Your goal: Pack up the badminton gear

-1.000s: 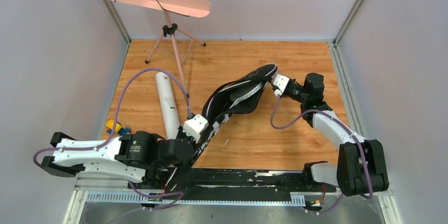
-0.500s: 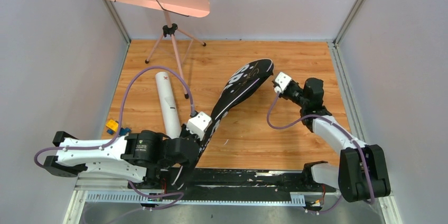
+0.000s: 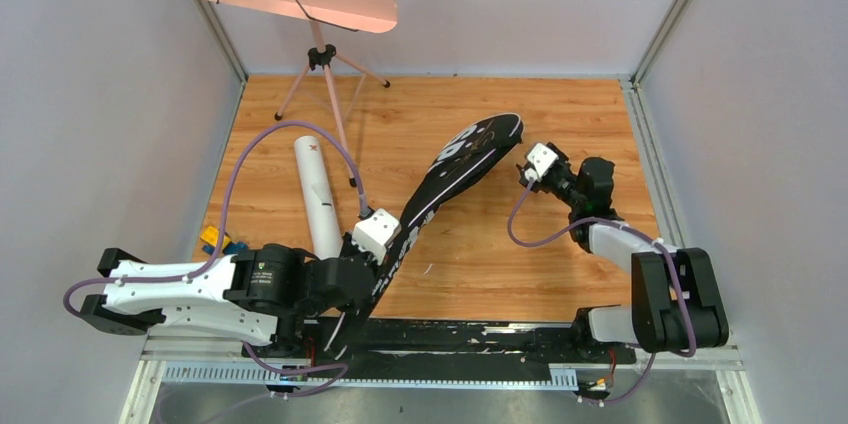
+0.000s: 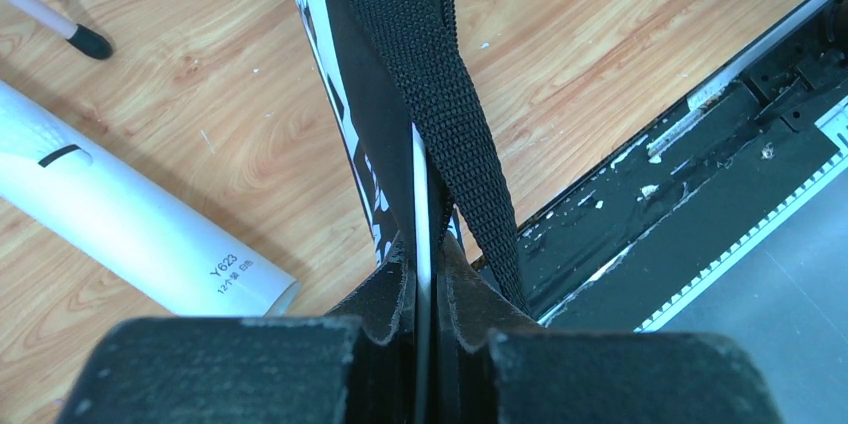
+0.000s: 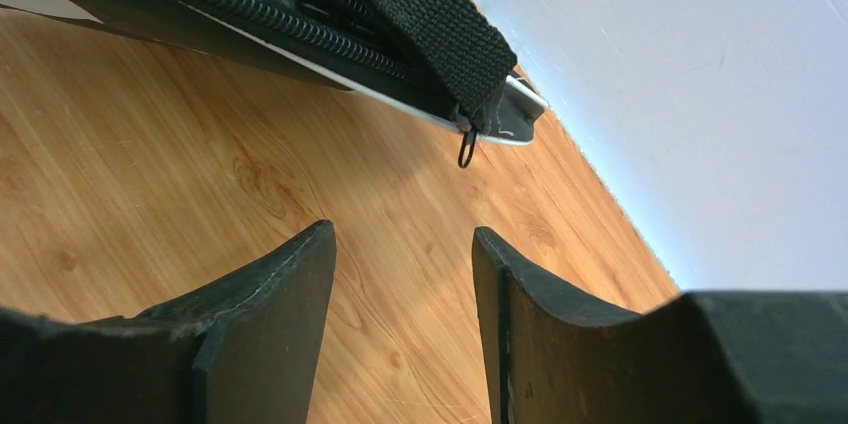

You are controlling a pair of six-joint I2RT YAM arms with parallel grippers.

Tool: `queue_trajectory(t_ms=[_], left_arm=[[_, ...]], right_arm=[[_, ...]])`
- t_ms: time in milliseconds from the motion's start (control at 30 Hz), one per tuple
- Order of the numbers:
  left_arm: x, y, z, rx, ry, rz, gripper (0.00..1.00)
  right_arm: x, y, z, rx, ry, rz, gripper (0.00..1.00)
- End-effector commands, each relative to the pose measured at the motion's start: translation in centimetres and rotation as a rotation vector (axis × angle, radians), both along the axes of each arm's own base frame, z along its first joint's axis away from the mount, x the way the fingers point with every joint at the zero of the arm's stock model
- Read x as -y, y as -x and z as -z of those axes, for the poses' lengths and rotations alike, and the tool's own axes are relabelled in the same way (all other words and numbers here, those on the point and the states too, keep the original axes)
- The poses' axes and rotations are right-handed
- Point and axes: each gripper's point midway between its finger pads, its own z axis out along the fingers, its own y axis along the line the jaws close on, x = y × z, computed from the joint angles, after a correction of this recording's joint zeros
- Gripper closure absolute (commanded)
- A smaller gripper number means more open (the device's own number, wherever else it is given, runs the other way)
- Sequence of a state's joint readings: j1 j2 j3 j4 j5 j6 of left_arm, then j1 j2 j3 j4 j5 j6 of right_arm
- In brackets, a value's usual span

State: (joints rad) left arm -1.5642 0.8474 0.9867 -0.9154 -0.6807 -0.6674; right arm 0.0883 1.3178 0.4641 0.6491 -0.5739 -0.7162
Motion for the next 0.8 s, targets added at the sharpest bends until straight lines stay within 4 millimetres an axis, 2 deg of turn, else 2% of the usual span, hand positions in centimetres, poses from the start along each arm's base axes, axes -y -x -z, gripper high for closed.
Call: queue_trajectory(t_ms=[0,133,633,767], left_arm=[[1.3,-1.2,-5.1,0.064,0.191,-0.048,1.00],[1.2,-1.2,-5.2,0.062,0.196,-0.046,1.00],[1.6,-0.9,-4.6,0.052,0.203,-0.032,1.00],[1.5,-1.0,-4.6,0.056,0.205,-0.035,1.00]], right_arm=[[-0.1,-1.7,-3.7,0.142,0.007,0.000,0.47],[-0.2,-2.1,-4.3,0.145,0.032,0.002,0.49],[-1.1,-3.1,-3.4,0.109,0.081,-0.052,0.56],[-0.9,-3.7,-4.0,0.134,0.082,-0.033,0.60]])
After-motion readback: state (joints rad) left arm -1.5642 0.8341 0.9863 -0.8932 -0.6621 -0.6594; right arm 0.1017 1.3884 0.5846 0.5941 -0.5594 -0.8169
